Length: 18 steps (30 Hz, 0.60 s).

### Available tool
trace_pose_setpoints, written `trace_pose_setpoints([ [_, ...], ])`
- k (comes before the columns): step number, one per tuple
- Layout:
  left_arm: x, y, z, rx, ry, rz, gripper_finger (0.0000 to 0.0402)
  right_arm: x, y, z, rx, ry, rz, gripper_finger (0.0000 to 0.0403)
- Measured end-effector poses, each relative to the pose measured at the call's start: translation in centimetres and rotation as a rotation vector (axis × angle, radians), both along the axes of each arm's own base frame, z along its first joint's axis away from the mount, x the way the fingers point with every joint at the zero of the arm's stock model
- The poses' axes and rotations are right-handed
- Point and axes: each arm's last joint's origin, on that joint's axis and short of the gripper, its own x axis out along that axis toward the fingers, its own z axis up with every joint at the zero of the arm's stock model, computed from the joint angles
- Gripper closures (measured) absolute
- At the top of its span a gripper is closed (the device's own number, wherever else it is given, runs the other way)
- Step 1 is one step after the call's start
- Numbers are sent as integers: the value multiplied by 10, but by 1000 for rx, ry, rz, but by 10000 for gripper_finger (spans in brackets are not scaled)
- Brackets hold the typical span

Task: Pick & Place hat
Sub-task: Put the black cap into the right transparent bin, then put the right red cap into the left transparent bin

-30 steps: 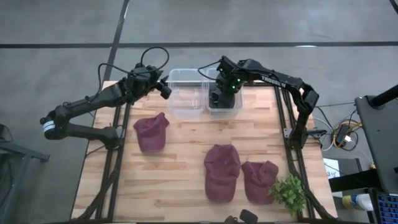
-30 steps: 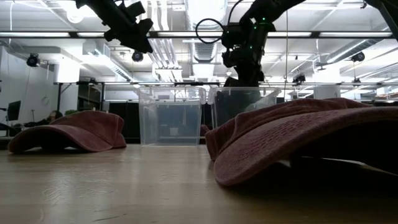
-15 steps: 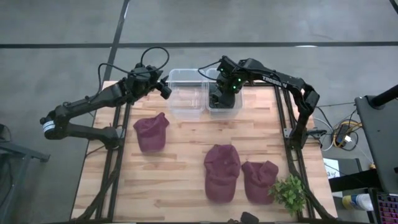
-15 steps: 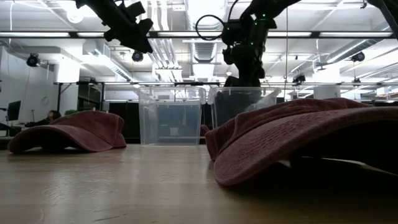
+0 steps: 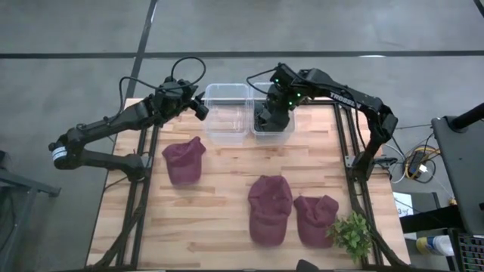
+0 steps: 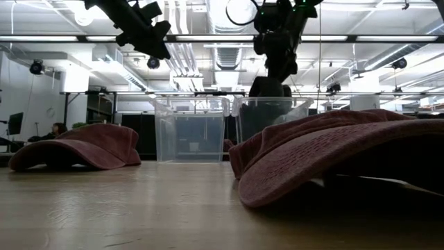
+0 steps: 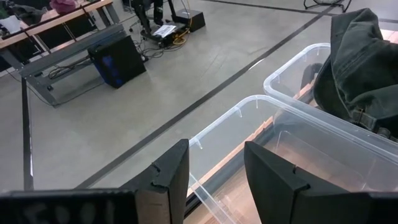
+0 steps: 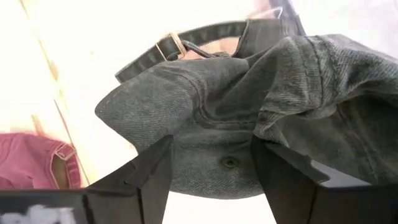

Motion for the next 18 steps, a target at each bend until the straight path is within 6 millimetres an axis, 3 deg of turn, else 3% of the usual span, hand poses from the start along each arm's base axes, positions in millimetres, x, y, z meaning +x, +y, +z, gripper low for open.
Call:
trace_pose_setpoints([
  [18,0,0,0,0,0,-1,255,9,-6,34,-128,-146,23,152],
])
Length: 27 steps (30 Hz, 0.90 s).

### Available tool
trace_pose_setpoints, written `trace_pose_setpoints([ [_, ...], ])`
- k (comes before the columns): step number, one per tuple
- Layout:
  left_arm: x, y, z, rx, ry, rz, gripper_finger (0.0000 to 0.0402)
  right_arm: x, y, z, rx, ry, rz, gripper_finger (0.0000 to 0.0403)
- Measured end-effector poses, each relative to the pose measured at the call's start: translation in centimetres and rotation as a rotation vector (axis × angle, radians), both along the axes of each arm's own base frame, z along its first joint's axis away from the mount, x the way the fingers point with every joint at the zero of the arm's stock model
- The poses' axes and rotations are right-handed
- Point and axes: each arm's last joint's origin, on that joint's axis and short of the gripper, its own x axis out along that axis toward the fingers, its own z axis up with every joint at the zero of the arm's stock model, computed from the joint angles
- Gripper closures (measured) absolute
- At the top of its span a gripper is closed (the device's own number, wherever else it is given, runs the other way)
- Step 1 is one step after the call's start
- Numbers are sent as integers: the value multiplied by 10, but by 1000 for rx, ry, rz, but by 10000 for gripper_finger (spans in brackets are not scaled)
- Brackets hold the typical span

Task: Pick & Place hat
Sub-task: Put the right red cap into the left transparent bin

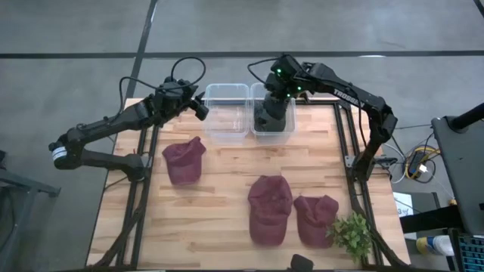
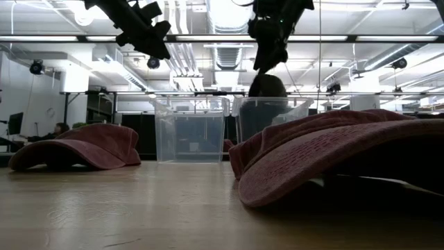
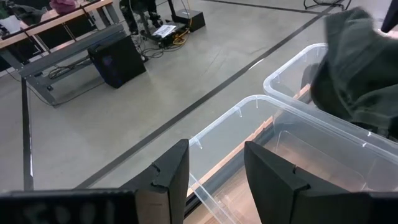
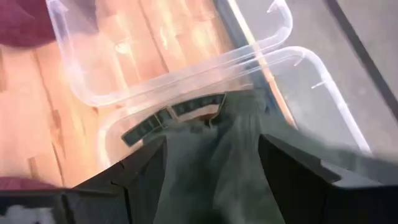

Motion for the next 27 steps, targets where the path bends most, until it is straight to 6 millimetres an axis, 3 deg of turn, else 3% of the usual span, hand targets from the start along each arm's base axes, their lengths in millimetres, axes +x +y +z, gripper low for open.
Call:
trace_pose_setpoints([
  [8,0,0,0,5,8,-3,255,7,-5,-16,21,51,-2,155],
  [27,0,0,0,2,3,-1,255,11,-6,-13,-15,11,12,159],
])
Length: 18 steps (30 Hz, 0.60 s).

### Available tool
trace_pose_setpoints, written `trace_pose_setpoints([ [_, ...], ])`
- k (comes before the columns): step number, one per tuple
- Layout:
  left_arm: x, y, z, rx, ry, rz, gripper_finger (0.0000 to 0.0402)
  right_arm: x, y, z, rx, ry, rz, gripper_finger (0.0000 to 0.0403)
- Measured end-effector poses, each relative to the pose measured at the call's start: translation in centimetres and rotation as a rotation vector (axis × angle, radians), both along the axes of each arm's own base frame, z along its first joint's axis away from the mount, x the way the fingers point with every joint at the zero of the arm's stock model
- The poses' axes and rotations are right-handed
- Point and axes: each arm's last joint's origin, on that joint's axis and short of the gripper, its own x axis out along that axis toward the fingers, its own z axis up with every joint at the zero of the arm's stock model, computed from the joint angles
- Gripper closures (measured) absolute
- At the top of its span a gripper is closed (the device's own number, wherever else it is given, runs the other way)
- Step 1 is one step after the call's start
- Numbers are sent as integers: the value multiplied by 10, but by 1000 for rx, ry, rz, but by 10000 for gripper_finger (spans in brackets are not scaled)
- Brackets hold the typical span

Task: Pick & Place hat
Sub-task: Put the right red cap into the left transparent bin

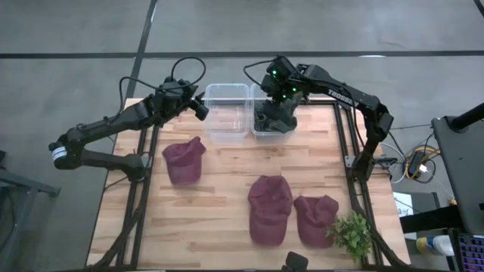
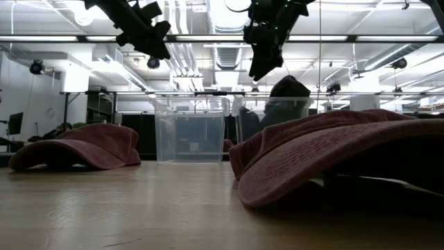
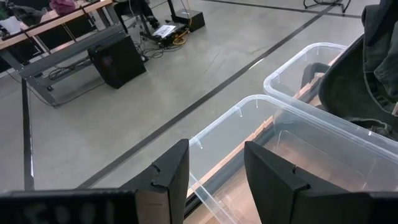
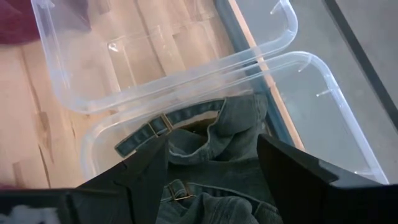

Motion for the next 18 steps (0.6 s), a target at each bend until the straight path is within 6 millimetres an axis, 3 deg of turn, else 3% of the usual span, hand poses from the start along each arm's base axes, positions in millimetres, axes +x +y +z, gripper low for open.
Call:
trace_pose_setpoints([
  [12,0,0,0,-18,-21,9,255,-1,0,1,-4,-2,4,164],
  [18,-1,-1,-4,-57,-7,21,255,-16,11,25,-32,-64,0,157],
])
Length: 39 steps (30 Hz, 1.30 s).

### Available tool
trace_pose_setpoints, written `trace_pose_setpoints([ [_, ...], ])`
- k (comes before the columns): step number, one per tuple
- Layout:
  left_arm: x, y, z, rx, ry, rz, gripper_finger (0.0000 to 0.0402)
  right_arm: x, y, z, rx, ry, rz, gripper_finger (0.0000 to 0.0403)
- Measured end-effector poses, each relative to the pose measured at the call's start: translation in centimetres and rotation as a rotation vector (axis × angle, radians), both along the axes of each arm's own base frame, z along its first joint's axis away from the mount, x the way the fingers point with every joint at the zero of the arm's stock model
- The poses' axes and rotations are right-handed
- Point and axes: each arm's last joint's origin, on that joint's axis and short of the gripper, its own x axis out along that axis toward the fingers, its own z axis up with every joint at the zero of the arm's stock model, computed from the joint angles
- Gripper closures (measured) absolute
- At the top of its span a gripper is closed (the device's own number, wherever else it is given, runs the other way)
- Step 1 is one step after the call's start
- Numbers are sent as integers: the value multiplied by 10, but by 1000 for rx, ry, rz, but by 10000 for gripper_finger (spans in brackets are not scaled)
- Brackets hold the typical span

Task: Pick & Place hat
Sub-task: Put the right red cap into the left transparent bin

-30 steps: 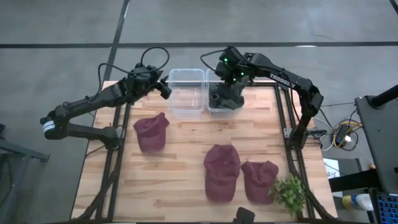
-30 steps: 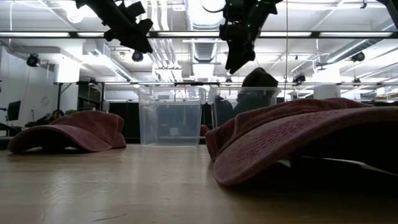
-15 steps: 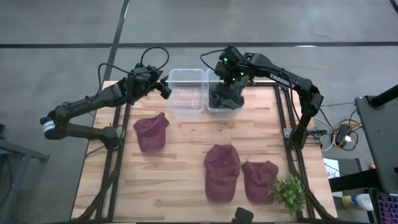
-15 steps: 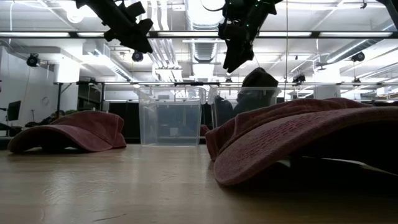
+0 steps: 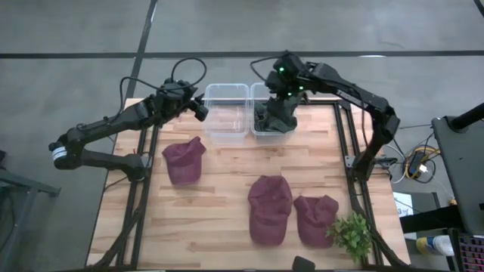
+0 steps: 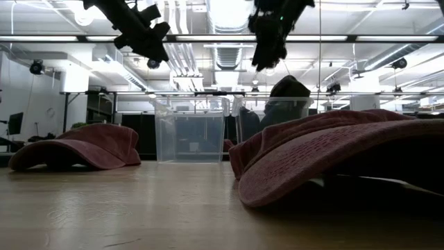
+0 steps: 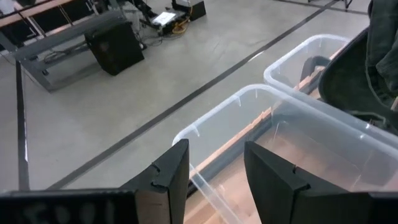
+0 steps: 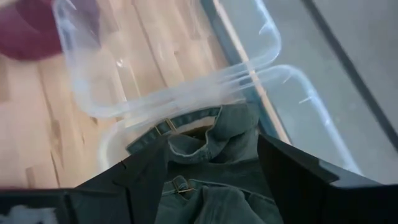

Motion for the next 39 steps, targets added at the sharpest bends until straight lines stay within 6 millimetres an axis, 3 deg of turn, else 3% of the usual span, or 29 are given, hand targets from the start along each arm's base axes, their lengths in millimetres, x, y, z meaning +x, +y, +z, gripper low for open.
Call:
trace_pose_setpoints([
  [8,-1,-1,-3,-18,21,3,255,-34,43,47,-35,-149,16,152],
  [16,0,-1,-3,-19,34,-47,255,-60,106,57,24,-220,114,153],
  [24,1,-3,-3,-43,21,-113,255,-78,158,31,186,-186,163,147],
  [33,4,-6,-3,-74,4,-197,255,-92,188,-10,377,-77,73,147],
  [39,8,-15,-2,-71,1,-240,255,-100,215,-39,428,32,108,148],
])
